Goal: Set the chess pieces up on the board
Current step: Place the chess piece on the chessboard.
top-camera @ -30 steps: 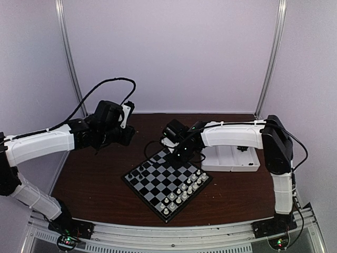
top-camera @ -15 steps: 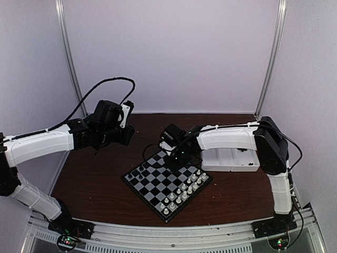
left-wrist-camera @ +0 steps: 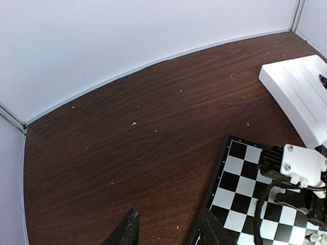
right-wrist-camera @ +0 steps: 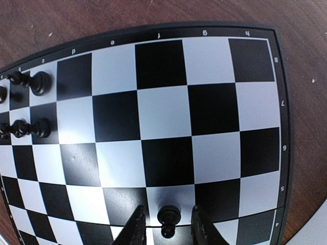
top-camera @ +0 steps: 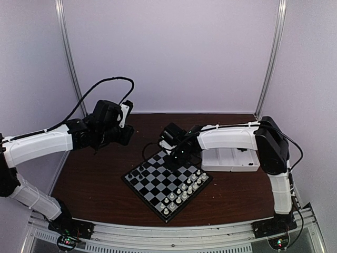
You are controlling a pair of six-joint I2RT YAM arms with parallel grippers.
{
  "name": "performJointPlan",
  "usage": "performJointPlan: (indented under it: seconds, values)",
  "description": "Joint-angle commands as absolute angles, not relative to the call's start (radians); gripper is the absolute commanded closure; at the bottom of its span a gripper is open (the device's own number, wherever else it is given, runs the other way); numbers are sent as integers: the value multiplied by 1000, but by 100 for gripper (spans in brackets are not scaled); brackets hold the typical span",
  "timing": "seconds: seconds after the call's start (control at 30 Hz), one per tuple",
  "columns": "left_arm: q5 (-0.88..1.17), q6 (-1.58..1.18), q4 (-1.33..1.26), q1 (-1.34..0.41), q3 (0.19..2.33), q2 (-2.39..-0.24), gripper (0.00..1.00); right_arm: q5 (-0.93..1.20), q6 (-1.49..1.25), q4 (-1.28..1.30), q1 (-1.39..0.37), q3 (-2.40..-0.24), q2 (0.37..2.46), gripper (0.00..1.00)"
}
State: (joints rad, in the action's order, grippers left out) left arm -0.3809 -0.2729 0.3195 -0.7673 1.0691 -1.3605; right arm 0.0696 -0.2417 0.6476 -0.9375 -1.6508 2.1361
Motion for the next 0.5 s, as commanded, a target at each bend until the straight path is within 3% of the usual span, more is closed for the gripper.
performJointPlan:
  seconds: [0.0,0.27,0.47]
  values:
    - [-362,-279,316,-761,1062,-1347,59,21,-252,599,-944,-1637,2045,67]
    - [-354,-270,338,-761,1065,-1356,48,-80,-284,533,-905,-1520,1897,66]
    - [-211,-282,362,-761,1099,-1422,44,-207,-307,489,-809,-1346,1727,66]
